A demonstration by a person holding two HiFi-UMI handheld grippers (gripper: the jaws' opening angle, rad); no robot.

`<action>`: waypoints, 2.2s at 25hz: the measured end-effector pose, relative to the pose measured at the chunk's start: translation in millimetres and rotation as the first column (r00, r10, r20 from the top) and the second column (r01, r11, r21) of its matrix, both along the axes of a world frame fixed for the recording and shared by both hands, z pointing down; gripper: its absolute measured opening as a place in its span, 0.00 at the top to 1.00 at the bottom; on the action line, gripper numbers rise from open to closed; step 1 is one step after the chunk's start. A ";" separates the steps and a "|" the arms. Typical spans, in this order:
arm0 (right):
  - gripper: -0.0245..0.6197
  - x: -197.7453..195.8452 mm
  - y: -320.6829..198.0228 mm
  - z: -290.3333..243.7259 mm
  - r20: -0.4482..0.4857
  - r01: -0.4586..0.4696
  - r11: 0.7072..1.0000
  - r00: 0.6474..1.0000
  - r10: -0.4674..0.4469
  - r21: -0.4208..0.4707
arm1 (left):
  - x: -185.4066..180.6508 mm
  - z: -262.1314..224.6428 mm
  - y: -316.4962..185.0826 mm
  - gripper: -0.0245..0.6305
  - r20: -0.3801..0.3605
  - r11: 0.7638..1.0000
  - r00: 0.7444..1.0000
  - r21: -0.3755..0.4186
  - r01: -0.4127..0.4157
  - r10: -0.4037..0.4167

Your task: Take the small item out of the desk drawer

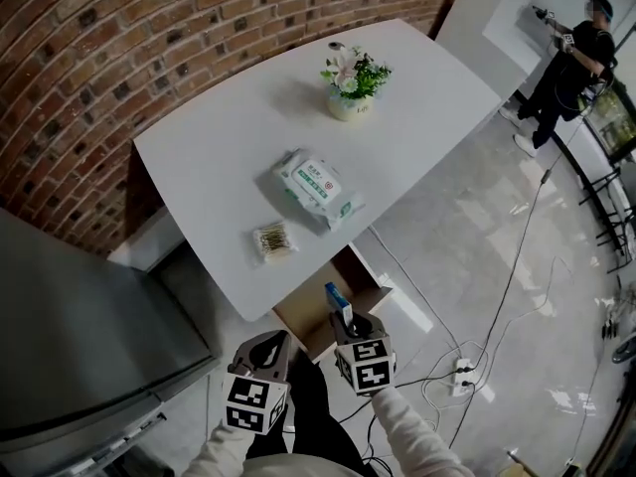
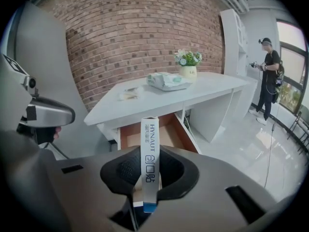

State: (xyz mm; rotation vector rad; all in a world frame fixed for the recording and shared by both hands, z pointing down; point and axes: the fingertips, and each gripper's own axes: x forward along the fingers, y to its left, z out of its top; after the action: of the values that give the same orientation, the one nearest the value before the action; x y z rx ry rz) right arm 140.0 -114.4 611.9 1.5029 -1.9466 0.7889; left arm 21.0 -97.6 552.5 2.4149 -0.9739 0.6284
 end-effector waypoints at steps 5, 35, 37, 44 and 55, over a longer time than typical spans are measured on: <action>0.82 -2.1 11.3 -22.1 0.019 -0.030 0.999 0.999 0.030 0.045 | -1.0 -3.3 6.2 0.93 0.002 1.000 1.000 0.006 -0.026 0.026; 0.82 -27.2 94.1 -128.6 0.087 -0.202 0.940 0.979 0.185 0.274 | -19.4 -37.5 38.1 0.93 -0.025 0.984 0.986 0.080 -0.161 0.163; 0.82 -28.5 99.0 -133.7 0.092 -0.215 0.934 0.976 0.197 0.285 | -20.1 -40.0 39.6 0.93 -0.026 0.982 0.985 0.086 -0.166 0.169; 0.82 -35.3 115.7 -149.7 0.095 -0.234 0.919 0.972 0.215 0.318 | -24.0 -50.5 44.3 0.93 -0.041 0.979 0.983 0.106 -0.173 0.179; 0.82 -36.4 138.9 -158.8 0.096 -0.297 0.892 0.955 0.281 0.340 | -33.0 -62.5 43.7 0.93 -0.047 0.971 0.979 0.144 -0.190 0.198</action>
State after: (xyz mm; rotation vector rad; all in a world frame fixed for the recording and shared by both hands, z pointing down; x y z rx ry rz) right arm 103.6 24.5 453.1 2.0421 -1.9989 0.6169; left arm -12.0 -53.9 490.0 2.6596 -0.7858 0.5656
